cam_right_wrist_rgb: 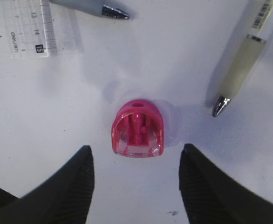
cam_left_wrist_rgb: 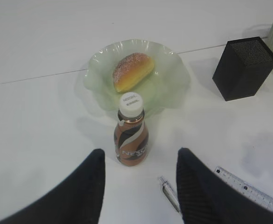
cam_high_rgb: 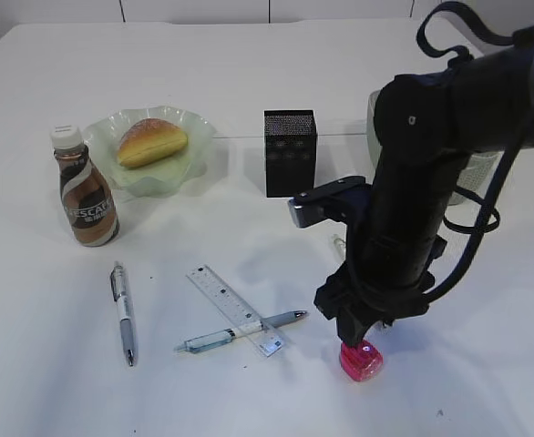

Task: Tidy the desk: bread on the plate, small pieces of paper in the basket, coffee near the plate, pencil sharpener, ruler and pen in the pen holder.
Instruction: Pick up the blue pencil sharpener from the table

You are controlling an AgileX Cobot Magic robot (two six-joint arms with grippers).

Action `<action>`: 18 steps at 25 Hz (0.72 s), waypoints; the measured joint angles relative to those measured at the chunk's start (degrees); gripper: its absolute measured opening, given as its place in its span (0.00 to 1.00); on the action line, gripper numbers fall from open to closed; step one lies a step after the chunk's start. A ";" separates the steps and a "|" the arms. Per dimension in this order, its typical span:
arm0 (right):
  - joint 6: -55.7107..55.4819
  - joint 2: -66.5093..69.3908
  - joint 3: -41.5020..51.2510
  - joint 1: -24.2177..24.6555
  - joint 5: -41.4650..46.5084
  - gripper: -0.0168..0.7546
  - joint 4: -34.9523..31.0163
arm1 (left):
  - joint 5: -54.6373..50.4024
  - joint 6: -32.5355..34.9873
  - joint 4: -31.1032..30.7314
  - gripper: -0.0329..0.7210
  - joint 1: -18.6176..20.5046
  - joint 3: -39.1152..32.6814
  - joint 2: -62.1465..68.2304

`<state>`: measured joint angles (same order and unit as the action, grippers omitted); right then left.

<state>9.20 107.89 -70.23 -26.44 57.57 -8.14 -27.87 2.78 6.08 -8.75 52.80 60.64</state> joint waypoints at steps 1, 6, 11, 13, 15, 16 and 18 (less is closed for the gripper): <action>0.00 0.00 0.00 0.00 0.00 0.61 0.25 | 0.00 0.00 0.00 0.50 0.00 0.00 0.00; -0.10 0.00 0.00 0.00 0.45 0.61 0.58 | 0.00 0.00 0.00 0.50 0.00 0.00 0.00; -1.66 0.00 0.00 0.00 0.33 0.62 0.58 | 0.00 0.00 0.00 0.50 0.00 0.00 0.00; -1.66 0.00 0.00 0.00 0.33 0.62 0.58 | 0.00 0.00 0.00 0.50 0.00 0.00 0.00; -2.57 0.00 0.00 0.00 -1.27 0.65 0.58 | 0.00 0.00 0.00 0.50 0.00 0.00 0.00; -2.67 0.00 0.00 0.00 -1.38 0.66 0.58 | 0.00 0.00 0.00 0.50 0.00 0.00 0.00; -2.67 0.03 0.00 0.00 -1.38 0.68 0.58 | 0.00 0.00 0.00 0.50 0.00 0.00 0.00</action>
<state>6.52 107.92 -70.23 -26.44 56.19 -7.56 -27.87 2.78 6.08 -8.75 52.80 60.64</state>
